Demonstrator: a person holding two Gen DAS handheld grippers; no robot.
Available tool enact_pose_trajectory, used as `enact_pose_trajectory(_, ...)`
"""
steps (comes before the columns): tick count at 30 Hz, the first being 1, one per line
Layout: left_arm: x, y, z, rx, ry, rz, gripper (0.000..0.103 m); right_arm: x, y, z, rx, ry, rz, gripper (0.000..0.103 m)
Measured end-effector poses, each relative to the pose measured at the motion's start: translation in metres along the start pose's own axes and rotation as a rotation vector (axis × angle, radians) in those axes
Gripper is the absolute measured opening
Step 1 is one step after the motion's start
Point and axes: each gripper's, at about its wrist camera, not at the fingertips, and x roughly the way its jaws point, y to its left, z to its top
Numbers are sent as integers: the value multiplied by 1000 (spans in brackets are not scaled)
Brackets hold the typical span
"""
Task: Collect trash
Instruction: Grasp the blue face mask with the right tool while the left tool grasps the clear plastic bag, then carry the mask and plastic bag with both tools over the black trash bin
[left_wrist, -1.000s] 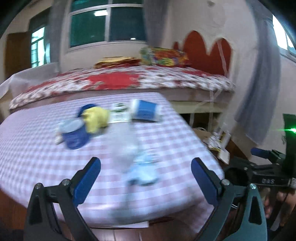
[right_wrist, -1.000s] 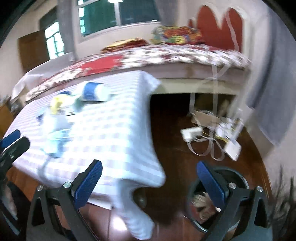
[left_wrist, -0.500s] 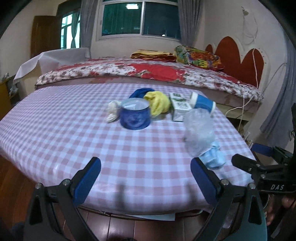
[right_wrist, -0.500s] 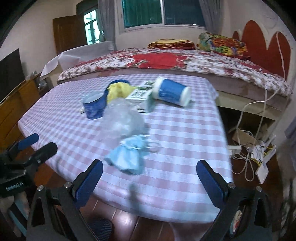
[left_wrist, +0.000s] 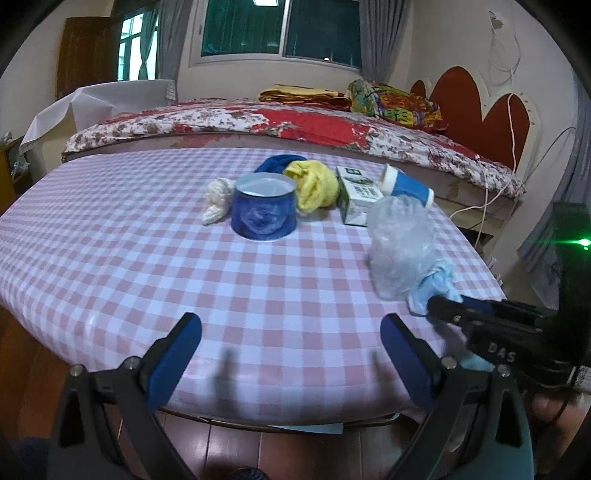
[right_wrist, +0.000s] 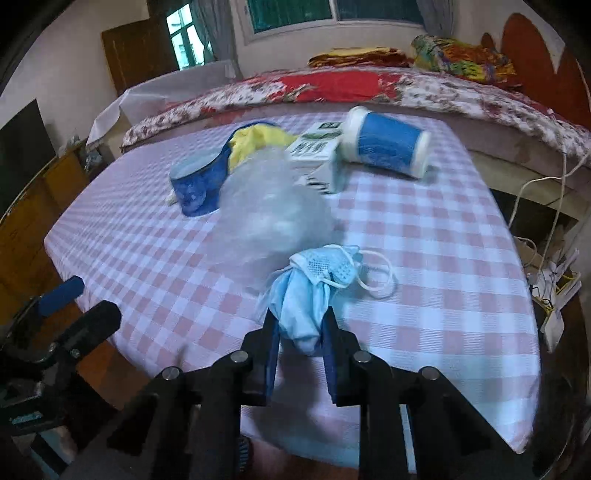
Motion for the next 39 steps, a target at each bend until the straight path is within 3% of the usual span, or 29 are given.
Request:
enact_pose_trajectory(9, 20, -49, 9, 62, 10, -89, 92, -20, -63, -1, 89, -39, -88, 23)
enact_pose_trajectory(18, 51, -87, 28, 98, 24, -161, 81, -24, -89, 4, 114, -67, -118, 23)
enact_pose_trajectory(21, 59, -92, 32, 95, 37, -174, 64, -23, -96, 5, 131, -68, -123, 23)
enact_pose_trajectory(22, 63, -93, 32, 98, 51, -182, 46, -23, -98, 4, 135, -69, -125, 23)
enact_pose_trajectory(23, 66, -94, 33, 100, 63, -196, 40, -23, -100, 4, 140, -71, -127, 23)
enact_pose_trajectory(39, 43, -156, 25, 209, 39, -279, 39, -68, -145, -16, 216, -131, -196, 23)
